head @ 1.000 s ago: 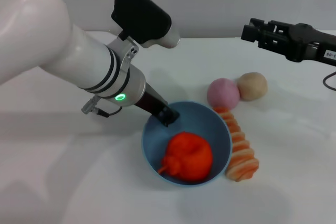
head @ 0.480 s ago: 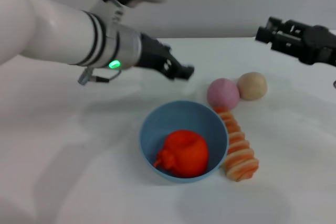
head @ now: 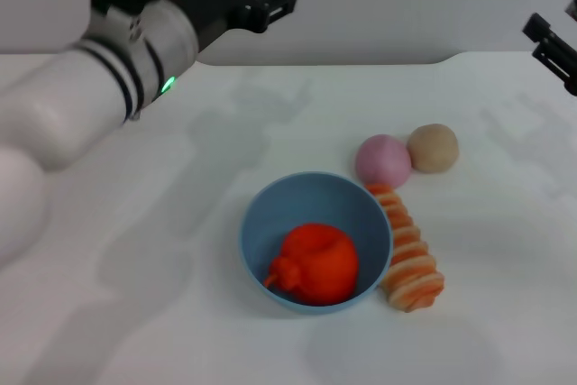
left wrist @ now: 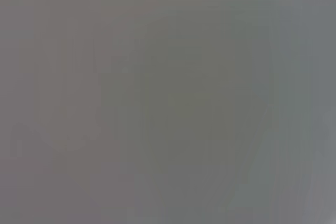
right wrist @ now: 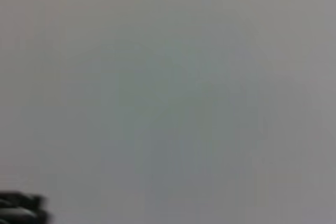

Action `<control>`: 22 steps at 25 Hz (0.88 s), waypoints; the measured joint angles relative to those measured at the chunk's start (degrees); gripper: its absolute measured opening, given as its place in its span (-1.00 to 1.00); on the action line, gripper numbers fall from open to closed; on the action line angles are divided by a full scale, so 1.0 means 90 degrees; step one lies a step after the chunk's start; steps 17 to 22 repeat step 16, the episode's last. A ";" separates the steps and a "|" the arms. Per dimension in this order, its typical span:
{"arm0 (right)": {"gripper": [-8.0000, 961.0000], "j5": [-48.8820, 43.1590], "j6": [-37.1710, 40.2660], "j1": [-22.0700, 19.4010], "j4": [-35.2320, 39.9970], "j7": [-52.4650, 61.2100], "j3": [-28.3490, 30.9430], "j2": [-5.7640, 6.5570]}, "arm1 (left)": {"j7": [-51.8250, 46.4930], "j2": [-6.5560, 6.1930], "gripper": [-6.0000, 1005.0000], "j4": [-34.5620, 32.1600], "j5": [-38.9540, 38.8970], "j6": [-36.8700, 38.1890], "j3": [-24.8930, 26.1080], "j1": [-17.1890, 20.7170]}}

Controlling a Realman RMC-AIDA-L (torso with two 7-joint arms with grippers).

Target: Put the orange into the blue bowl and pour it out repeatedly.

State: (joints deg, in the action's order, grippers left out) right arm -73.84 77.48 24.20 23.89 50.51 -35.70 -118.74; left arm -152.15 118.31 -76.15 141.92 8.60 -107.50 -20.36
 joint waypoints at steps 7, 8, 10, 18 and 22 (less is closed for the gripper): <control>0.46 0.2307 -0.0122 -0.0032 -0.1672 -0.2783 0.0071 -0.0012 | -0.0031 0.0039 0.61 0.1684 -0.0222 -0.4258 -0.1503 0.0437; 0.46 0.2543 -0.0091 -0.0031 -0.1819 -0.2924 0.0071 -0.0016 | -0.0031 0.0039 0.61 0.1684 -0.0222 -0.4258 -0.1503 0.0437; 0.46 0.2940 -0.0006 -0.0035 -0.2060 -0.3133 0.0072 -0.0029 | -0.0016 0.0053 0.61 0.2248 -0.0548 -0.5283 -0.2054 0.0382; 0.46 0.3399 0.0187 -0.0071 -0.2607 -0.3413 0.0121 -0.0056 | -0.0043 0.0052 0.61 0.2858 -0.1294 -0.6021 -0.2656 0.0236; 0.46 0.3399 0.0187 -0.0071 -0.2607 -0.3413 0.0121 -0.0056 | -0.0043 0.0052 0.61 0.2858 -0.1294 -0.6021 -0.2656 0.0236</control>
